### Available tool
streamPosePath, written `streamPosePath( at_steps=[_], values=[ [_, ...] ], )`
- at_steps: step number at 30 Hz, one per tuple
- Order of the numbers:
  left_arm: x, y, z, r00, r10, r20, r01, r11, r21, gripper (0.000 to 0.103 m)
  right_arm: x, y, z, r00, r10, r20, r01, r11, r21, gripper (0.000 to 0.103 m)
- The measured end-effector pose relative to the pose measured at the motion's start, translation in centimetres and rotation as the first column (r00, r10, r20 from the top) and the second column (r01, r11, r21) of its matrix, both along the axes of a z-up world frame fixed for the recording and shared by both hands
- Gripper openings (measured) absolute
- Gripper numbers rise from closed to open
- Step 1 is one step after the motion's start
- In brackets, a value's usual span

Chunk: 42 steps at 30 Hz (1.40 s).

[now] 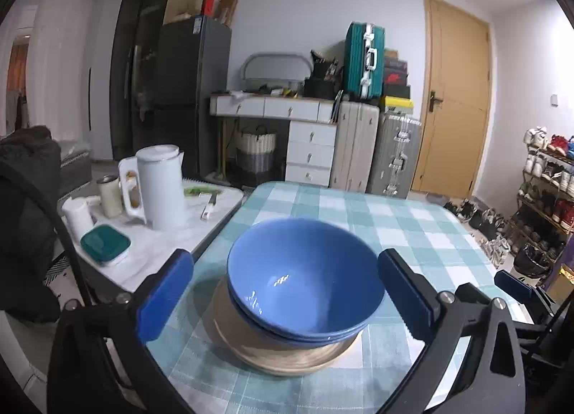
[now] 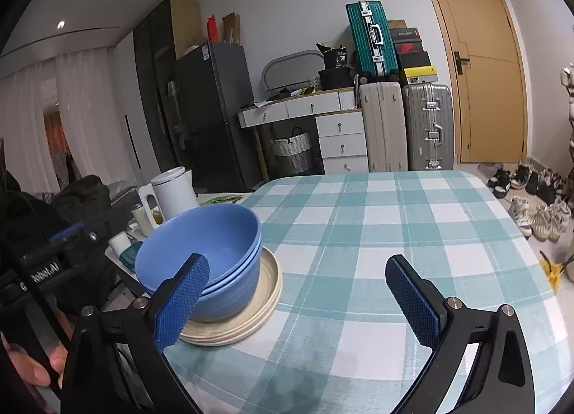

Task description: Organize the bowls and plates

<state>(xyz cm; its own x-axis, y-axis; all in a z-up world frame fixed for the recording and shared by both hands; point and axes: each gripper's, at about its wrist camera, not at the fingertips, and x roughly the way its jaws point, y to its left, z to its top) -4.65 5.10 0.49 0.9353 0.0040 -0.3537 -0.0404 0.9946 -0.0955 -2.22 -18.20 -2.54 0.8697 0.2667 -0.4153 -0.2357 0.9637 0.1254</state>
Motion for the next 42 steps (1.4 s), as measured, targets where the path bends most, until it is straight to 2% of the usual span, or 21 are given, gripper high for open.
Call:
streamPosePath(
  at_steps=[4,8,13,16,18,21,29,34,42],
  values=[
    [-0.1,-0.5,-0.5,1.000,-0.002,0.007,0.002,0.999,0.036,0.103,-0.8,0.5,0.5,0.999,-0.007,0.032,0.007,1.000,-0.008,0.102],
    [-0.1,-1.4,-0.9,1.000,-0.005,0.009,0.004,0.997,0.077,0.103,-1.6,1.5,0.8,0.999,-0.003,0.050,0.006,0.997,-0.074,0.102],
    [0.0,-1.5,-1.3,1.000,-0.007,-0.021,0.008,0.998,0.066,0.103,-2.0,2.2,0.3,0.998,-0.001,0.064,0.011,0.988,-0.155,0.102],
    [0.7,-1.7,-2.0,0.996,-0.040,-0.083,0.045,0.997,0.061,0.103,-1.8,2.4,-0.3,0.998,-0.007,0.058,0.017,0.984,-0.179,0.102],
    [1.2,-2.2,-2.5,0.993,-0.058,-0.106,0.067,0.994,0.085,0.103,-1.3,2.3,-0.6,0.999,-0.017,0.049,0.026,0.981,-0.193,0.102],
    [1.6,-2.9,-2.8,0.991,-0.055,-0.120,0.069,0.991,0.114,0.103,-0.7,2.0,-0.9,0.999,-0.024,0.028,0.029,0.982,-0.185,0.102],
    [2.2,-3.0,-3.1,0.989,-0.054,-0.134,0.064,0.995,0.071,0.103,0.1,1.3,-1.5,0.999,-0.049,-0.010,0.046,0.982,-0.181,0.102],
    [2.3,-3.9,-3.3,0.988,-0.056,-0.145,0.070,0.993,0.097,0.103,0.1,0.7,-1.5,0.998,-0.055,-0.009,0.053,0.984,-0.172,0.102],
    [1.5,-4.5,-2.9,0.993,-0.081,-0.091,0.091,0.989,0.114,0.103,0.3,0.0,-1.7,0.998,-0.067,-0.021,0.063,0.985,-0.161,0.102]
  ],
)
